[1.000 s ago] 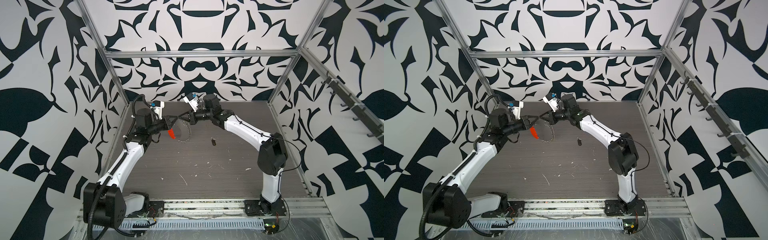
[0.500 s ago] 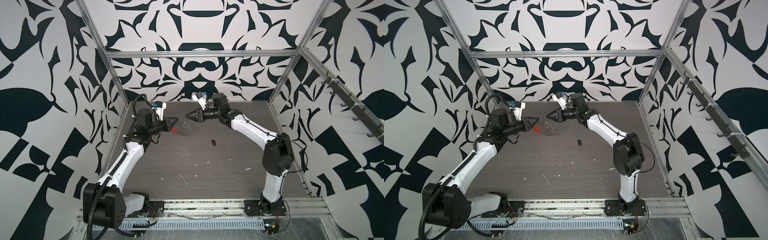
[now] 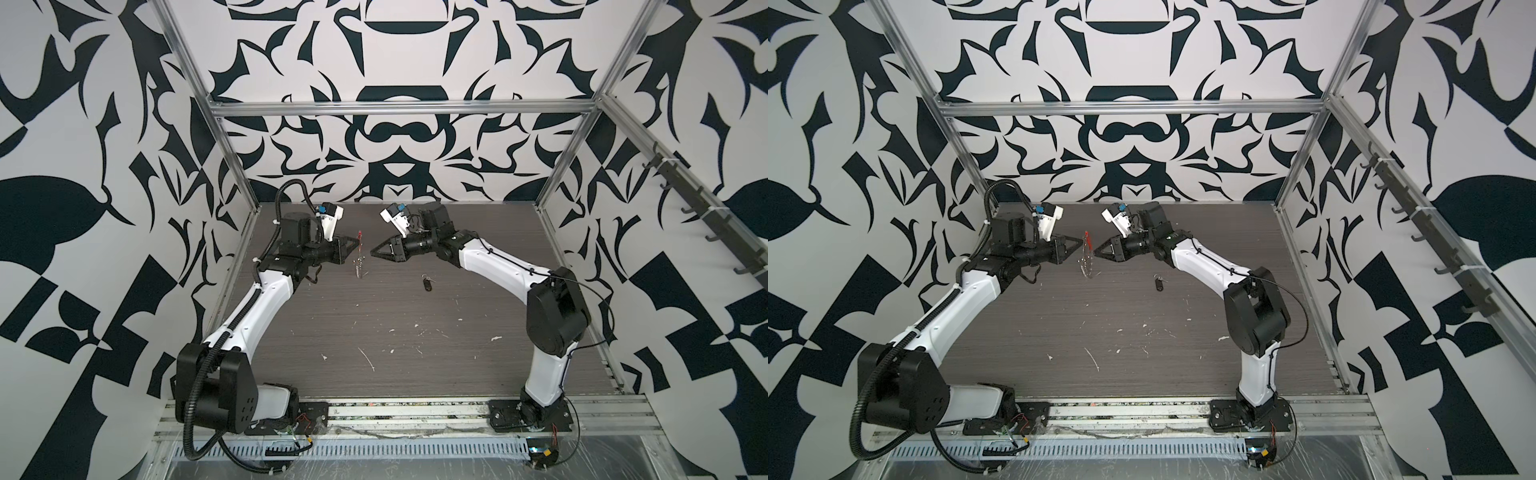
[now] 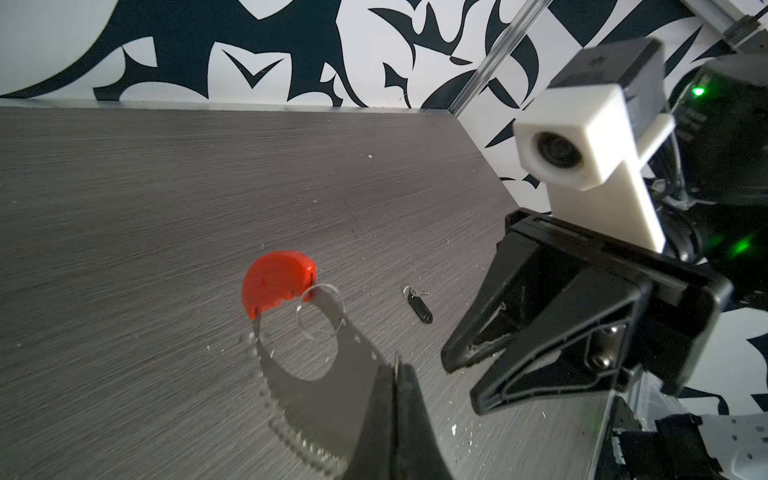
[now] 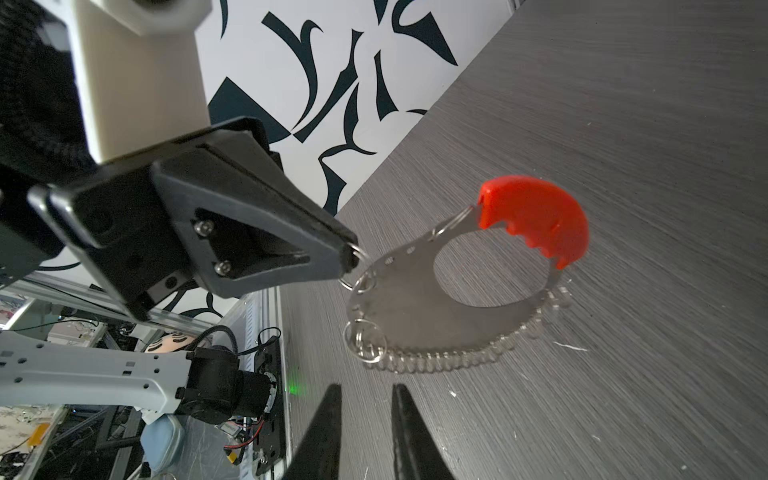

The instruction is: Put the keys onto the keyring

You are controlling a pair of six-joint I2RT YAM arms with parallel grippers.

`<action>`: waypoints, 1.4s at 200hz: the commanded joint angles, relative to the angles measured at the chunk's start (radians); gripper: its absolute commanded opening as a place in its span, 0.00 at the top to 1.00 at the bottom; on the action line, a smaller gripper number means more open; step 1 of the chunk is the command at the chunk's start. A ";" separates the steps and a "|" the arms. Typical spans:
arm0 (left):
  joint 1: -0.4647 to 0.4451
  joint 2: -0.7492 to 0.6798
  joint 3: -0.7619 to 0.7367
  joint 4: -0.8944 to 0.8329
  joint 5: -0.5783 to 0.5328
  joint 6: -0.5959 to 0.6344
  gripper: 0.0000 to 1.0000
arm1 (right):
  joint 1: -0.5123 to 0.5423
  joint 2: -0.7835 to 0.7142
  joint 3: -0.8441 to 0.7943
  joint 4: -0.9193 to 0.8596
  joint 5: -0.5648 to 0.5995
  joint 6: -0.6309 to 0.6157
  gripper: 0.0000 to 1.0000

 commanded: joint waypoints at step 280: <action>0.012 0.002 0.108 -0.224 0.320 0.672 1.00 | -0.017 -0.078 -0.015 0.129 -0.055 -0.246 0.75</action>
